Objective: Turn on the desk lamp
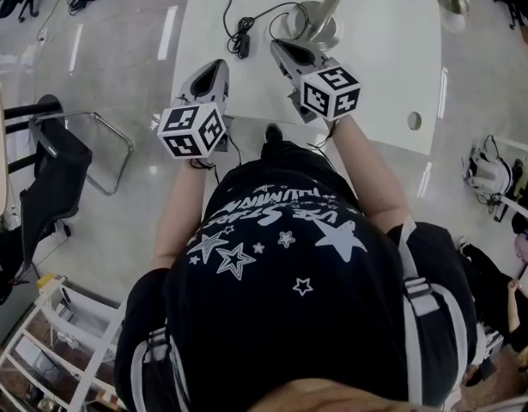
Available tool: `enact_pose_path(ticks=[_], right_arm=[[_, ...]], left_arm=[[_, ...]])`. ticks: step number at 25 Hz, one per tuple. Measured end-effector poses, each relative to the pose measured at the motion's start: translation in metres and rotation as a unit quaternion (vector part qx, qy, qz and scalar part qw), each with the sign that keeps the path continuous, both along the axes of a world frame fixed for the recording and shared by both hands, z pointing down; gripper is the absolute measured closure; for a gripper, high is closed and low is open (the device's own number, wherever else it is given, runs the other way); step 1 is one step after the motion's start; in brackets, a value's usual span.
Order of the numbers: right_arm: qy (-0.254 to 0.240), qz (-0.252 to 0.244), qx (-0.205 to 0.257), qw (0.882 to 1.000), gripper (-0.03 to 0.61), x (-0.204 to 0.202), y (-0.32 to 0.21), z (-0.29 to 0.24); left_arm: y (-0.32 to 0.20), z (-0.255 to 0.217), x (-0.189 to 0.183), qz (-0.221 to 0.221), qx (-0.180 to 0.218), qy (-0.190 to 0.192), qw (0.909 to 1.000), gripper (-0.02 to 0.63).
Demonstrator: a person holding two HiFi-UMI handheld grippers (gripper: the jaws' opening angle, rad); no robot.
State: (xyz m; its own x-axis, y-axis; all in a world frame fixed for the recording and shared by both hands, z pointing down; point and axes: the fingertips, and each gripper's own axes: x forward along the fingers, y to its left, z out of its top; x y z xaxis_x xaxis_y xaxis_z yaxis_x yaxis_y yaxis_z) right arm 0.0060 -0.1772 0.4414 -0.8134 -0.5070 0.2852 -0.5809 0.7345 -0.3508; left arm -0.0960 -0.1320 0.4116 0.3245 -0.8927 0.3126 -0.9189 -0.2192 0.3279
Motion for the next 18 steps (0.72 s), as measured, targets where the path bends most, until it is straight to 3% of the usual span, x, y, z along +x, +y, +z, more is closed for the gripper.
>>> enact_pose_path(ticks=[9, 18], right_arm=[[0.002, -0.03, -0.01, 0.999, 0.574, -0.015, -0.023, 0.012], [0.014, -0.013, -0.035, 0.999, 0.574, -0.023, -0.028, 0.024]], left_arm=[[-0.028, 0.015, 0.002, 0.0, -0.022, -0.015, 0.9996, 0.603], [-0.035, 0.037, -0.001, 0.033, -0.06, -0.025, 0.9974, 0.603]])
